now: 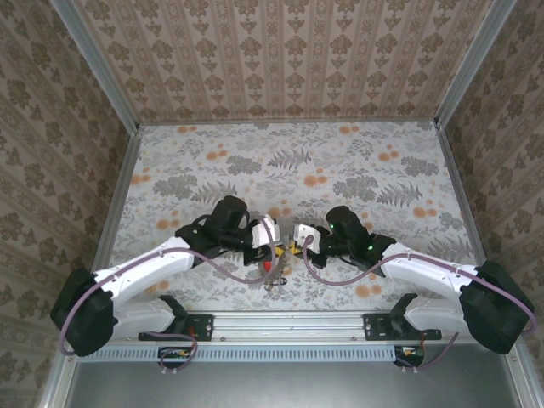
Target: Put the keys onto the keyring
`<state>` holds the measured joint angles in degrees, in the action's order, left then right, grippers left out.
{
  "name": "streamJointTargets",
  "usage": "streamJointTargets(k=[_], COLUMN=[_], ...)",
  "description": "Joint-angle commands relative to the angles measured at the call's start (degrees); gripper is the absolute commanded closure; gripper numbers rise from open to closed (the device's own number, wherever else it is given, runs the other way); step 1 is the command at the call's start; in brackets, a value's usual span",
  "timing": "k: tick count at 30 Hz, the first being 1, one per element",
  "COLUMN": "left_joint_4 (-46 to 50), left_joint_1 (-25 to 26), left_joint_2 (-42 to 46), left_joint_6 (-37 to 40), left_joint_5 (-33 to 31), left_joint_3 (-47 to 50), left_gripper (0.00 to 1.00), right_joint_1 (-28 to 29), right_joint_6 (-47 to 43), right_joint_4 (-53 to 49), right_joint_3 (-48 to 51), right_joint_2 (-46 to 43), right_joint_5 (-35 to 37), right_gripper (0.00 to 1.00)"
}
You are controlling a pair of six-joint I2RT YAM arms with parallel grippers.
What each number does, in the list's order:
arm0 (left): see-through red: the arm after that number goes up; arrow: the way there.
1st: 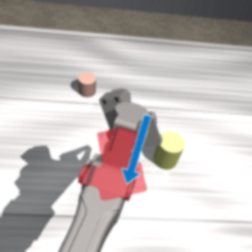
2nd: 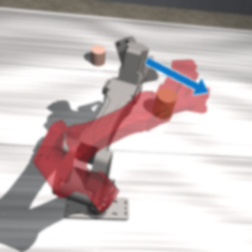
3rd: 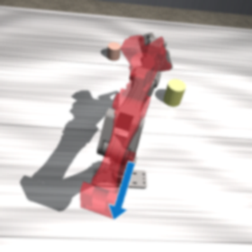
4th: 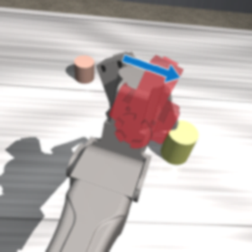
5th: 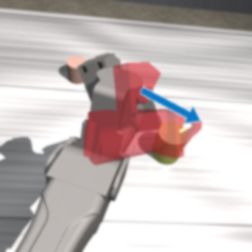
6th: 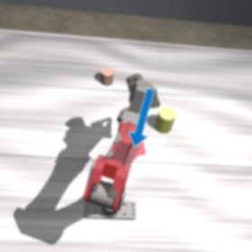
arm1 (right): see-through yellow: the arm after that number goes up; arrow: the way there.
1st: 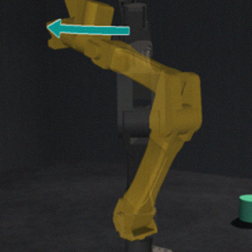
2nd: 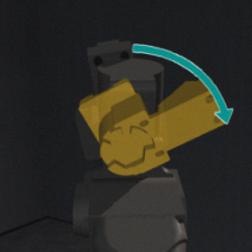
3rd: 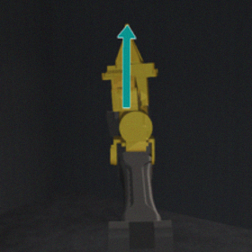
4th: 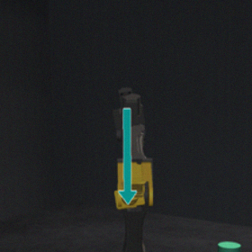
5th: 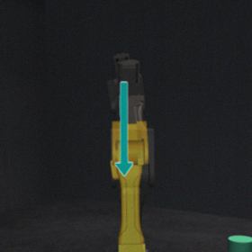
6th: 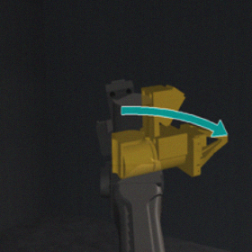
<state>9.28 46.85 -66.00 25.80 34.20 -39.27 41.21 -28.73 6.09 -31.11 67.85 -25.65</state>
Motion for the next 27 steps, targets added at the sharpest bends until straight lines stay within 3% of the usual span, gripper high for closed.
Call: streamJointTargets(k=[1,8,19,27], left_joint_4=[1.5,0.7,-2.3,-4.0], left_joint_1=[0.2,0.3,0.3,0.4], left_joint_2=[0.6,-2.8,-5.0,-6.7], left_joint_6=[1.3,-0.2,-1.4,-2.3], left_joint_5=[1.7,2.3,1.1,2.2], left_joint_3=[0.4,-0.8,-1.3,-1.5], left_gripper=[0.77,0.81,0.68,0.67], right_joint_1=[0.4,0.4,0.5,0.6], right_joint_6=[0.0,0.5,-0.1,-0.6], right_joint_4=[0.8,1.6,1.5,1.7], right_joint_3=[-0.6,-0.3,-0.2,0.0], right_joint_2=[-0.6,-0.7,-0.7,-1.0], right_joint_5=[-0.1,-0.3,-1.2,-1.8], right_gripper=[1.00,1.00,1.00,1.00])
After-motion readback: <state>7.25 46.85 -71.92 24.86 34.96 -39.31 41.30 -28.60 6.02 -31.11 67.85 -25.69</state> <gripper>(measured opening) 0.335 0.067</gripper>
